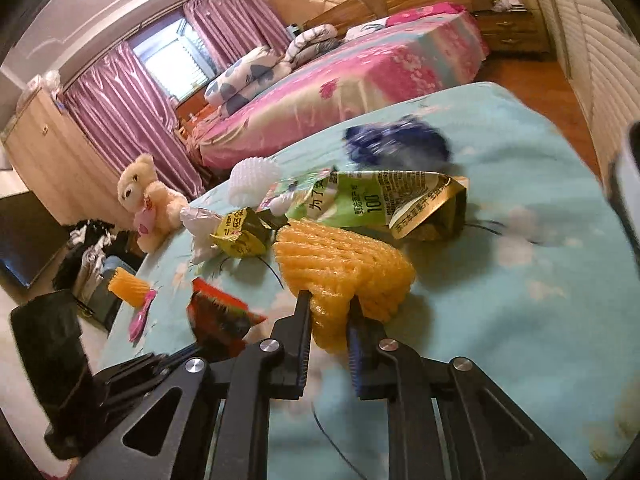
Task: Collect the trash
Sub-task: 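Grasp the orange snack bag with the left tool while the right tool grasps the yellow mesh wrapper, then carry both items over the trash bin and open both tools to drop them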
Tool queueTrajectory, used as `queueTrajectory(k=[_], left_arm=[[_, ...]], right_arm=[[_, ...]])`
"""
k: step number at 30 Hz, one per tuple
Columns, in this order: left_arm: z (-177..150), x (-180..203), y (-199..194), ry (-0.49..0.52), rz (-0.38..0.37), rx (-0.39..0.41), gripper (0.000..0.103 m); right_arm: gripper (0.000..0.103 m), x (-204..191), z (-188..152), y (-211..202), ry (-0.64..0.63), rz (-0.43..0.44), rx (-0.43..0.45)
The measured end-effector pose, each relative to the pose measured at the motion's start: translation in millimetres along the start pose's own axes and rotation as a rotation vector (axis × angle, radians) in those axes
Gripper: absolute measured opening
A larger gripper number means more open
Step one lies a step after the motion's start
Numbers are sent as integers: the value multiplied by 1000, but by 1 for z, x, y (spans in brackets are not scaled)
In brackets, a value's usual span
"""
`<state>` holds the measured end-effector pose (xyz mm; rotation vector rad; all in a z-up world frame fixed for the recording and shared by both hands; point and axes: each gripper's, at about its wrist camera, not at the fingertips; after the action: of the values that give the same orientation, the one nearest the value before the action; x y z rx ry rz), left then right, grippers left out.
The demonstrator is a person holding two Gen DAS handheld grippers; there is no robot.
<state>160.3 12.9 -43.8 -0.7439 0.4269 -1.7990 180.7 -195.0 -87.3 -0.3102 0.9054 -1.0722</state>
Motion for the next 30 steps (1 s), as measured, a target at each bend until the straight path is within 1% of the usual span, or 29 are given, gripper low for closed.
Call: queueTrajectory(k=[5, 10, 18, 30], left_arm=[[0, 25, 7, 35, -41, -11, 5], [4, 46, 17, 69, -77, -20, 5], [8, 76, 33, 120, -120, -34, 5], [19, 120, 57, 179, -172, -41, 5]], right_arm=[[15, 15, -3, -30, 25, -20, 30], [15, 30, -5, -53, 36, -65, 67], [15, 58, -4, -83, 80, -111, 124], [15, 88, 8, -119, 109, -181, 199]])
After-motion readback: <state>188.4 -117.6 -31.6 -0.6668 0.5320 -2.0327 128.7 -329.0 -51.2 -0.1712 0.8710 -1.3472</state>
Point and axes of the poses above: each gripper's, at about its wrist camera, not at the fingertips, and y roughly the way its jaws point, x to its right, z to its top, and after that the axes turned 8 degrees about x, right-handed
